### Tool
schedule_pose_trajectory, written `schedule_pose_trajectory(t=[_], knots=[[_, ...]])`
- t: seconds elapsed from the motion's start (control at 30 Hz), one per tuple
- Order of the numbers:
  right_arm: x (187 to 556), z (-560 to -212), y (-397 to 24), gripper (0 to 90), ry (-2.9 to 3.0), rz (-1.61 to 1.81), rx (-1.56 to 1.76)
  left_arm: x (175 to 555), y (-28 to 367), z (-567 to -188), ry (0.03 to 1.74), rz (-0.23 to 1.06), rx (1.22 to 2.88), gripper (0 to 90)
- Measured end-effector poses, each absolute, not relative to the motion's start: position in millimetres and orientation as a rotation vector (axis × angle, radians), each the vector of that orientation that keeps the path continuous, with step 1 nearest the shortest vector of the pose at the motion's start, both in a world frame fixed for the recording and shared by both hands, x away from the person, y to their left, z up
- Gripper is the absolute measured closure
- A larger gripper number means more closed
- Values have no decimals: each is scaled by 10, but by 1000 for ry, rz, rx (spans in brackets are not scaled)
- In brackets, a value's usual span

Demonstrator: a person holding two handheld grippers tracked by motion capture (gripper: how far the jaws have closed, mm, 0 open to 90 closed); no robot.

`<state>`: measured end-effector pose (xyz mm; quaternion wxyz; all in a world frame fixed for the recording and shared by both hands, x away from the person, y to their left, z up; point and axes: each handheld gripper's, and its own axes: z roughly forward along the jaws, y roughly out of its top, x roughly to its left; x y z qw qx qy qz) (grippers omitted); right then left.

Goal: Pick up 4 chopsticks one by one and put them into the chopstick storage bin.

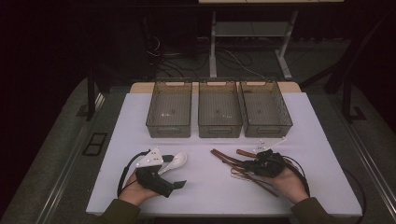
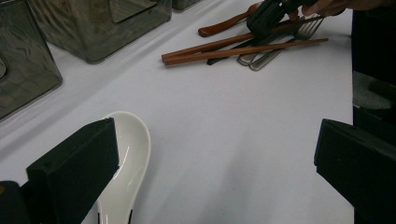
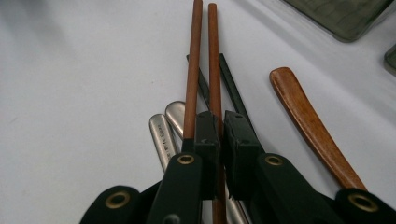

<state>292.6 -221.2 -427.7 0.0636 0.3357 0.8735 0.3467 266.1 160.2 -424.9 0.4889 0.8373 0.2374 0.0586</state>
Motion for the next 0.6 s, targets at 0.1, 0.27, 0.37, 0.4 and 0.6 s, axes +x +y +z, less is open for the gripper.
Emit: schedule_pose_trajectory(t=[0.1, 0.27, 0.37, 0.4, 0.6], knots=[[2923, -4258, -2225, 846, 2631, 1053, 1022, 2661, 1600, -4251, 576, 142, 2038, 0], [2921, -4235, -2246, 846, 2621, 1069, 1027, 2665, 1602, -4258, 575, 142, 2044, 0], [2919, -4220, -2256, 846, 2612, 1078, 1027, 2667, 1601, -4267, 579, 143, 2043, 0], [2919, -4214, -2260, 846, 2612, 1079, 1024, 2670, 1600, -4274, 579, 145, 2043, 0], [2913, -4168, -2281, 846, 2597, 1099, 1026, 2674, 1599, -4303, 579, 142, 2051, 0]])
